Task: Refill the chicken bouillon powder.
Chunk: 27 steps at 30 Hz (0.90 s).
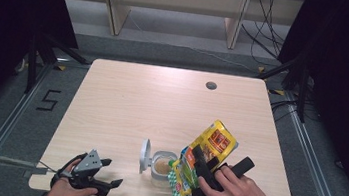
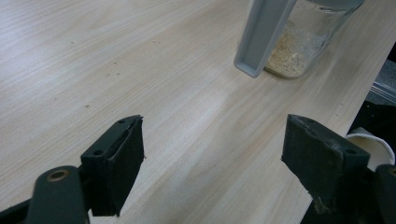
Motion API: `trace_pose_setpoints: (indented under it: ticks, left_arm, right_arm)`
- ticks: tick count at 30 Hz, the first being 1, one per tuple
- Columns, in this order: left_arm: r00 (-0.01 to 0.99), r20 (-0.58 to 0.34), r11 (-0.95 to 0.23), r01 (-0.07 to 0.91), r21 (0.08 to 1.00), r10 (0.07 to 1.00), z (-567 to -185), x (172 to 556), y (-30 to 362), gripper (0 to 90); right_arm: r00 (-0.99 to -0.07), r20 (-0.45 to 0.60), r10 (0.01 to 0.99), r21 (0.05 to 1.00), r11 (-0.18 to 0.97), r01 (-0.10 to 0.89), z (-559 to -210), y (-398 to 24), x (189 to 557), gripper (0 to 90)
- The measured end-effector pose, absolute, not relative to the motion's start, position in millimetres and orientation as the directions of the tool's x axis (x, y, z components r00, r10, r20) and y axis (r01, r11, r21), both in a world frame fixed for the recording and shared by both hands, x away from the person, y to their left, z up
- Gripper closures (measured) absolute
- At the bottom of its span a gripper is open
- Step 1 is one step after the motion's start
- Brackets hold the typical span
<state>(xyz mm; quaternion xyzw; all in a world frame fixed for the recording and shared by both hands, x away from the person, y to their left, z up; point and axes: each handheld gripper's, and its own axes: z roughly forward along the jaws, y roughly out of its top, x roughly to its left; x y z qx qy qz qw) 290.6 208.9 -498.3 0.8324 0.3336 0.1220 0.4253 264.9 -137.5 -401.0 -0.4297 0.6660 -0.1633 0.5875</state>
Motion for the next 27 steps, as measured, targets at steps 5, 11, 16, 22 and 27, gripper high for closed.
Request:
trace_pose_setpoints:
  ticks: [5,11,16,22,27]
  left_arm:
    - [0.744,-0.094,-0.399,0.456,0.796,0.662,-498.7,289.9,207.6,20.2]
    - [0.742,-0.106,-0.387,0.459,0.800,0.662,-498.9,289.4,206.8,20.2]
    - [0.742,-0.106,-0.386,0.459,0.800,0.662,-498.8,289.3,206.9,20.2]
    - [0.749,-0.081,-0.419,0.453,0.787,0.658,-497.7,290.6,209.2,20.2]
    - [0.745,-0.105,-0.392,0.459,0.797,0.658,-498.3,289.4,207.2,20.2]
  right_arm:
    - [0.052,-0.655,-0.754,-0.712,0.592,-0.376,-400.8,-139.2,264.1,63.3]
    - [0.062,-0.641,-0.765,-0.725,0.577,-0.376,-399.0,-138.5,264.6,63.4]
    - [0.059,-0.649,-0.758,-0.718,0.585,-0.378,-398.9,-139.3,264.5,63.4]
    - [0.054,-0.653,-0.756,-0.715,0.591,-0.373,-399.0,-140.0,262.9,63.4]
    - [0.058,-0.650,-0.757,-0.716,0.586,-0.379,-399.1,-138.5,259.8,63.4]
